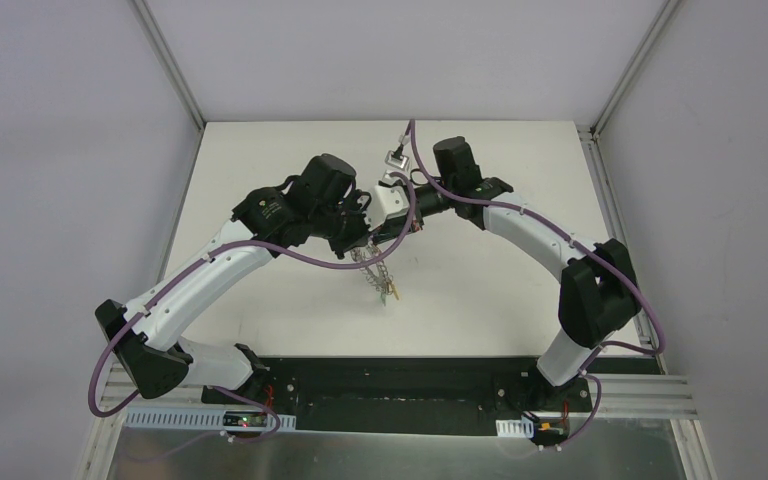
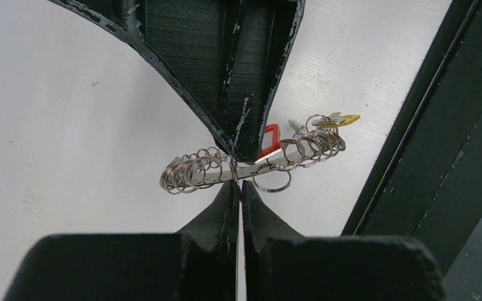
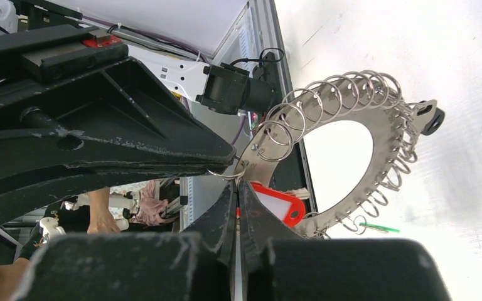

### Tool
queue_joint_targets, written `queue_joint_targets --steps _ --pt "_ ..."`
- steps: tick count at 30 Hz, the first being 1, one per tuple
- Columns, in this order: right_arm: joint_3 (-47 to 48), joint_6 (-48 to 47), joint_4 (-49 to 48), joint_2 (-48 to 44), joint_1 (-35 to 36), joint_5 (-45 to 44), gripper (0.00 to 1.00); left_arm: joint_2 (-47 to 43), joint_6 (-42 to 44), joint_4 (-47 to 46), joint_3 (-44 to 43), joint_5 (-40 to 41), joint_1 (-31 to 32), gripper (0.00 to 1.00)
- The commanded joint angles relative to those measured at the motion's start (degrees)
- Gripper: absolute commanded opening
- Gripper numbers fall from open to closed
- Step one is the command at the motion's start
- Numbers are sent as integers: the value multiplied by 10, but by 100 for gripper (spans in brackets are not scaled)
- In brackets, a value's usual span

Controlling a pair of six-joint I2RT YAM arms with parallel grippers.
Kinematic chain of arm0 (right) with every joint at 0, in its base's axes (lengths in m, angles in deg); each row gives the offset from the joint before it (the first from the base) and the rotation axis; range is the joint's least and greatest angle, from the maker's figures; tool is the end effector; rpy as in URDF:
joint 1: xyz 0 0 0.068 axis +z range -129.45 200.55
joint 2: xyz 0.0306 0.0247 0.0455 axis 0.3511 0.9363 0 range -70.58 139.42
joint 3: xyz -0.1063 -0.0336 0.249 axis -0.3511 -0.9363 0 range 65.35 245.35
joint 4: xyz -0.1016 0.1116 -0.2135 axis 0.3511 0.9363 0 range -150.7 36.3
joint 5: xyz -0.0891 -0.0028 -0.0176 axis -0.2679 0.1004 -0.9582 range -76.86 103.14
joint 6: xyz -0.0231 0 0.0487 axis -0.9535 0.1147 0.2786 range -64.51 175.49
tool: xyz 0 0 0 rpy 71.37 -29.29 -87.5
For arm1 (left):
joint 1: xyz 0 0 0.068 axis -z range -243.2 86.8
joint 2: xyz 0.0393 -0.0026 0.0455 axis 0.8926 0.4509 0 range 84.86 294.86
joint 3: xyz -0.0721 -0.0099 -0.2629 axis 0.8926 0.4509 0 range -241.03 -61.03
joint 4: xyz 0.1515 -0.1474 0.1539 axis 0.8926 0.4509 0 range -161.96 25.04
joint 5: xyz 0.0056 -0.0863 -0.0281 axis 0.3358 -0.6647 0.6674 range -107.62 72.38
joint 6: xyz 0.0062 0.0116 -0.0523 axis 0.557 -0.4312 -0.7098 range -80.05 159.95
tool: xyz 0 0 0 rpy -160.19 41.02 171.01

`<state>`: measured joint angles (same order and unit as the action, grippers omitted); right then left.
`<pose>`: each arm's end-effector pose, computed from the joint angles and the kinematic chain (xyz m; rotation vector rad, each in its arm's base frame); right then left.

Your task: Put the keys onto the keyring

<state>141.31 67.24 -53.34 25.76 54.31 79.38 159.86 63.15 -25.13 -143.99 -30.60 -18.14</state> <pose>0.2961 0.2371 0.3057 -1.1462 1.7985 1.6574 0.1855 -0.1973 0.3936 1.3734 1.8065 -0.4585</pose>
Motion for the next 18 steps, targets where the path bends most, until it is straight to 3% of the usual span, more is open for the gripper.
queue_joint_targets --steps 1,18 --pt "24 -15 -19 9 0 -21 0 -20 0 -14 -4 -45 11 0" --pt "-66 33 -155 -12 6 38 1 -23 -28 -29 -16 -84 -5 0"
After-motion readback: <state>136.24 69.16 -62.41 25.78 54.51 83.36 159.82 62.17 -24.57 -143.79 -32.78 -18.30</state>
